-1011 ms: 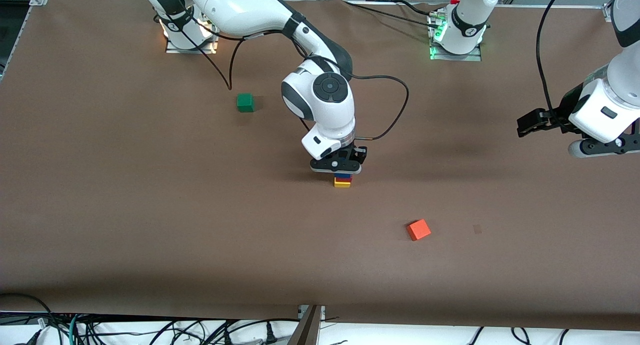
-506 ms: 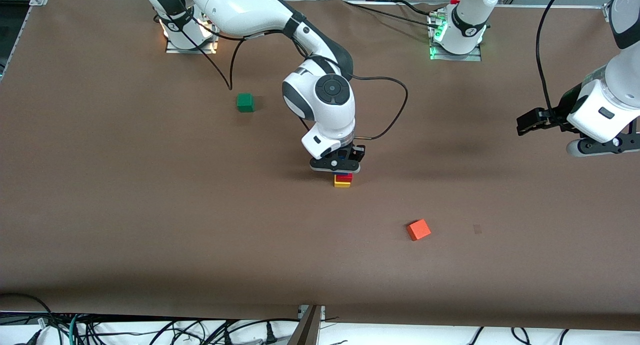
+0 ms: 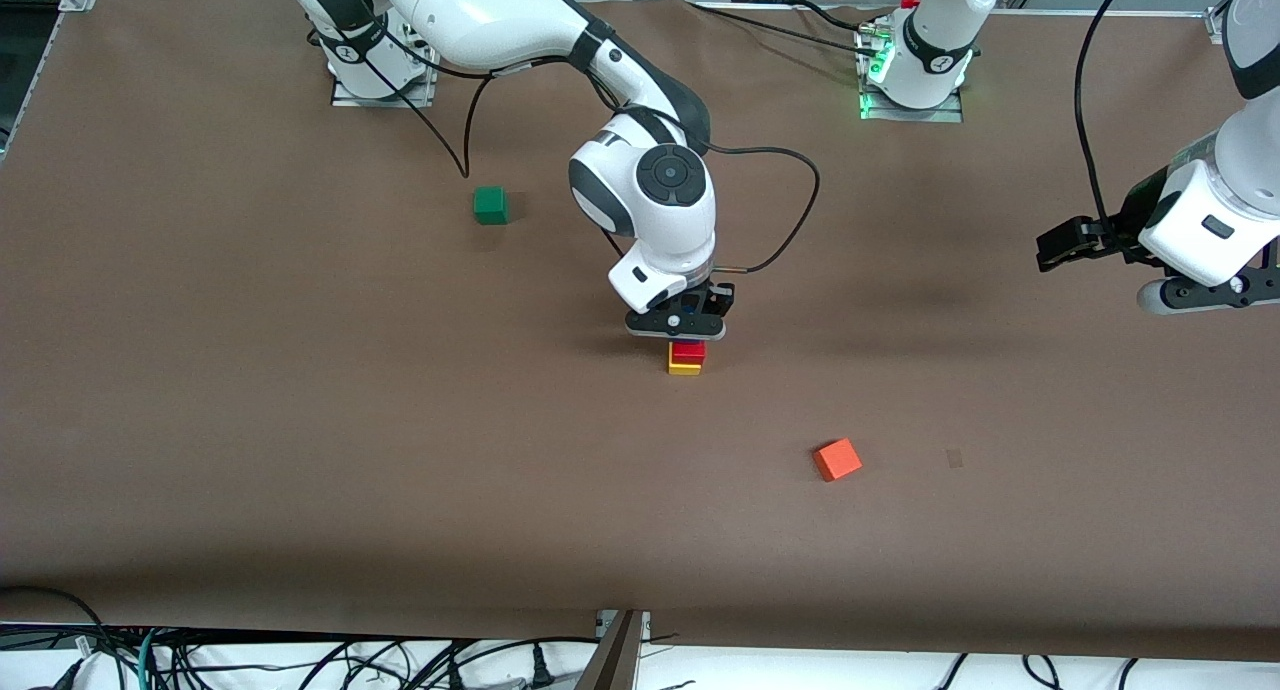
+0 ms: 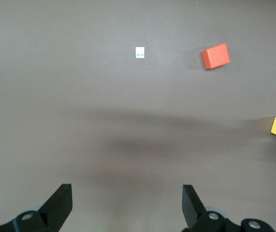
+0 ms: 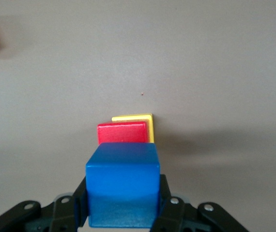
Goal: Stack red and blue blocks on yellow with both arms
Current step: 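Lower the blue cube onto the red cube and open the right gripper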
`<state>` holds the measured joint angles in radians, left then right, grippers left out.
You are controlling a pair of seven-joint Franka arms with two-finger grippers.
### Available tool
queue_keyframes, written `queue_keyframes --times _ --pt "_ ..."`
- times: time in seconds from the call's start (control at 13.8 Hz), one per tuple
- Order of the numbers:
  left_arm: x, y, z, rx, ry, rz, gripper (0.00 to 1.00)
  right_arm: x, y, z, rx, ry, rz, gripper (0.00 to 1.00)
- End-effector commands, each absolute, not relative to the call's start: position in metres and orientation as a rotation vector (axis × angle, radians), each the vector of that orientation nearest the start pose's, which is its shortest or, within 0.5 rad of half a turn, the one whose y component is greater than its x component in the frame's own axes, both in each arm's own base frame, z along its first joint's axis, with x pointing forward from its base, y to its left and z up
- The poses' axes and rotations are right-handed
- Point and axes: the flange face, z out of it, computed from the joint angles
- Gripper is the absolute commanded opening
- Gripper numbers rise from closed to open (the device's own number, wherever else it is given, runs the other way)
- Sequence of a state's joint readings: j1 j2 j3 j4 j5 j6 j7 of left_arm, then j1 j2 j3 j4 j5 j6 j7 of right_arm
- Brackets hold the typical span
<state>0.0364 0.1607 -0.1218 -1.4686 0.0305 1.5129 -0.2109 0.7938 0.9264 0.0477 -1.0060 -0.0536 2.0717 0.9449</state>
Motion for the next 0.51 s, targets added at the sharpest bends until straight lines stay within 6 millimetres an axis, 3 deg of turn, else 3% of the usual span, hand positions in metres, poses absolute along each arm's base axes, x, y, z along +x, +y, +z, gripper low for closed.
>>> queue_keyframes --times 0.0,0.43 --pt "0.5899 -0.0388 0.5776 -3.123 -0.173 0.171 1.0 0.5457 0.5842 0.3108 -2.998 0.181 -0.173 0.0" --pt "0.5905 -0.0396 0.5801 -3.124 -0.173 0.164 1.0 0.5467 0.5853 0.3008 -2.992 0.183 -0.178 0.08"
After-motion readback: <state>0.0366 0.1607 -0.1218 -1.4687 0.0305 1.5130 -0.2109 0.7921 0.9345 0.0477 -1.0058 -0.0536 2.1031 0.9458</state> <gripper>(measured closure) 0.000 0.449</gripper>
